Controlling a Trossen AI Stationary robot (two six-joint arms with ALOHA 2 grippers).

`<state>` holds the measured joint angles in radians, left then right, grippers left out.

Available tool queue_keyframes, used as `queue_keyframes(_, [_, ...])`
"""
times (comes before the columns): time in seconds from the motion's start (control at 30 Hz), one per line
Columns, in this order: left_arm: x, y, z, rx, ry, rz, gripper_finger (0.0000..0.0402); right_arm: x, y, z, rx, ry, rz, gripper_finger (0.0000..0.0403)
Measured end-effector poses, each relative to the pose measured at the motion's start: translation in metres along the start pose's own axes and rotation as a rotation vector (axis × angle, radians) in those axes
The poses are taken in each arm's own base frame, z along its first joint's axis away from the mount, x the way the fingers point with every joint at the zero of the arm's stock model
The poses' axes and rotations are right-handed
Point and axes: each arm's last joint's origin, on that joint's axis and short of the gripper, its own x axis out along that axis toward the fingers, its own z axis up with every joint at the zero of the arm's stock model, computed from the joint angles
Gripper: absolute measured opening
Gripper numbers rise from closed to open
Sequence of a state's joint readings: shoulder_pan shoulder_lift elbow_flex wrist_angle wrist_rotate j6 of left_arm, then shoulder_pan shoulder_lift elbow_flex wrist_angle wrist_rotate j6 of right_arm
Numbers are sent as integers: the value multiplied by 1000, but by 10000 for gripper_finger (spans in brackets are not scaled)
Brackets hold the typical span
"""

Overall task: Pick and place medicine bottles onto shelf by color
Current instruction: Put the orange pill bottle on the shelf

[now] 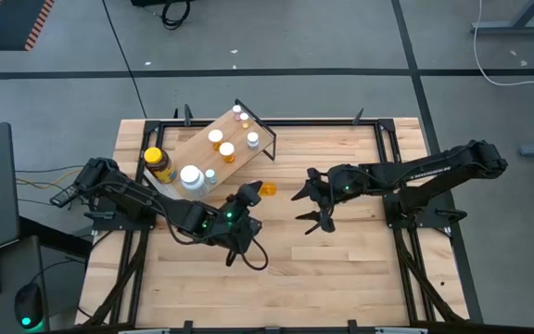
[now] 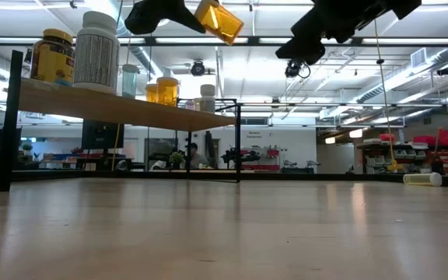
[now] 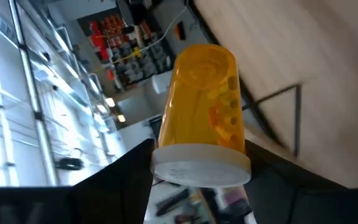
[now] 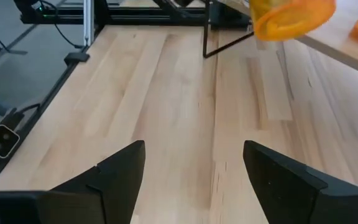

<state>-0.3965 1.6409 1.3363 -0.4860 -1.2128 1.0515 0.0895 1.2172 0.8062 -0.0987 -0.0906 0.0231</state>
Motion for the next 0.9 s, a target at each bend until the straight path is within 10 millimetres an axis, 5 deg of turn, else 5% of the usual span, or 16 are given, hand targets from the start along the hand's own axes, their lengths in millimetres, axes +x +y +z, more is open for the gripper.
queue_keyframes(0.4, [23, 24, -21, 181, 97, -46, 212, 0, 0, -5, 4, 46, -4, 282])
queue_keyframes(0.9, [59, 71, -90, 180, 241, -249, 214, -1, -2, -15, 8, 150, -73, 282])
